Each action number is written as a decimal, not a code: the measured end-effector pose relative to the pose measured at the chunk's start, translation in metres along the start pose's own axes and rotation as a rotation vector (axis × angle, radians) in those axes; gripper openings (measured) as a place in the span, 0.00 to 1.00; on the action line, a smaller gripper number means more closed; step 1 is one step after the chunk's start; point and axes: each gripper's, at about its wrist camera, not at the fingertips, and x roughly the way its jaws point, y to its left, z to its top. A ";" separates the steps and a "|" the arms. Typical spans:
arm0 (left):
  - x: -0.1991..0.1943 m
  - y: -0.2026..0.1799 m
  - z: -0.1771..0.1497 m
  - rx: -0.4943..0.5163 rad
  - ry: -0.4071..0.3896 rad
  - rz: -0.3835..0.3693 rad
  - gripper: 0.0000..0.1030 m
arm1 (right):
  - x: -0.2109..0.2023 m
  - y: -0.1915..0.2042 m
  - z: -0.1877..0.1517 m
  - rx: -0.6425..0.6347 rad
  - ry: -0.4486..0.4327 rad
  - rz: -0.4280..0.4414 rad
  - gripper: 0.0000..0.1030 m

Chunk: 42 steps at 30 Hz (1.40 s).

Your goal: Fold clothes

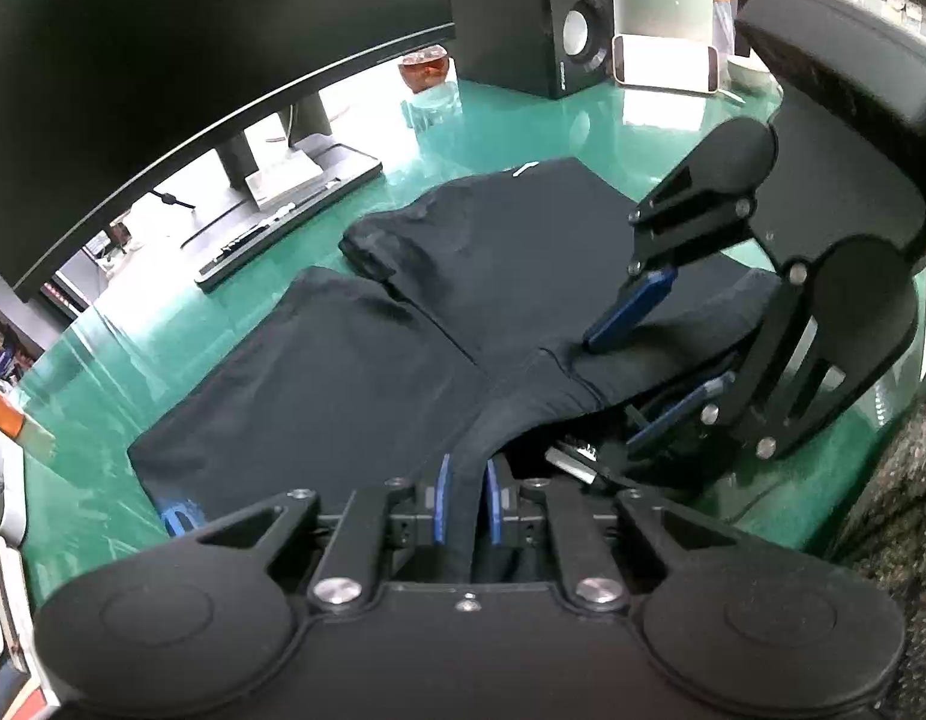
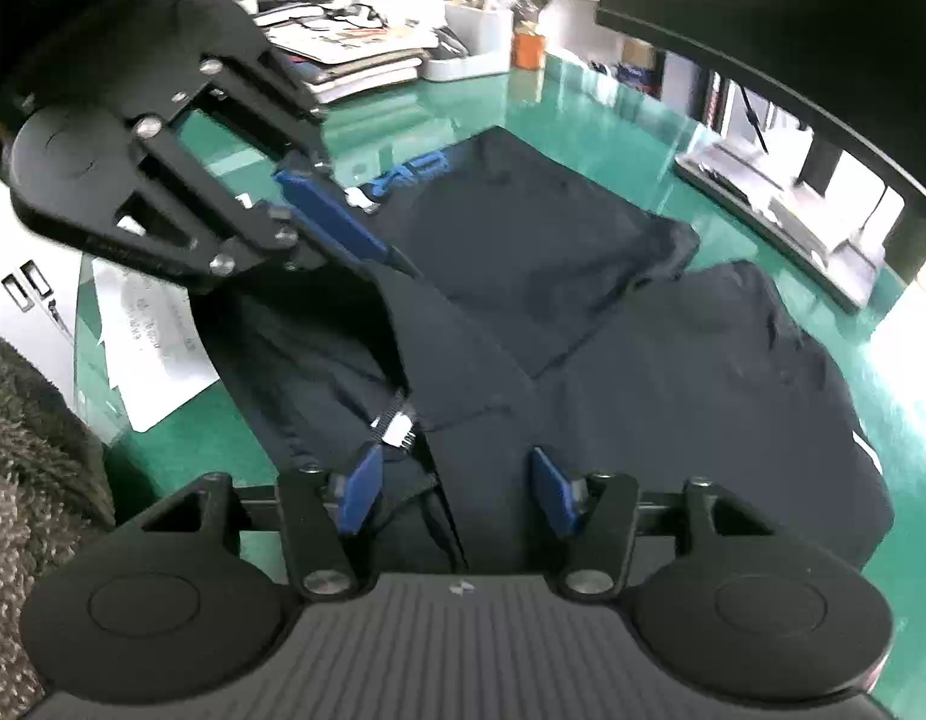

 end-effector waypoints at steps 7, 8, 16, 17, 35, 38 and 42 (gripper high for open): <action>-0.001 0.001 0.000 -0.002 -0.004 0.008 0.13 | -0.001 -0.013 0.001 0.063 0.000 -0.002 0.29; 0.000 0.001 0.000 -0.002 -0.005 0.009 0.13 | -0.003 -0.013 0.001 0.068 -0.003 -0.003 0.28; -0.009 0.000 -0.005 0.008 0.005 -0.013 0.13 | -0.022 -0.022 0.001 0.117 -0.012 0.063 0.18; -0.009 -0.001 -0.008 0.019 0.018 -0.032 0.13 | -0.025 -0.022 0.001 0.118 -0.002 0.107 0.18; -0.006 -0.024 -0.027 0.111 0.042 -0.103 0.40 | -0.022 -0.031 0.001 0.189 0.036 0.205 0.18; 0.006 -0.022 -0.026 0.104 0.060 -0.043 0.40 | -0.022 -0.031 -0.001 0.198 0.029 0.211 0.19; 0.013 -0.015 -0.026 0.083 0.082 -0.015 0.16 | -0.024 -0.031 -0.002 0.192 0.026 0.209 0.19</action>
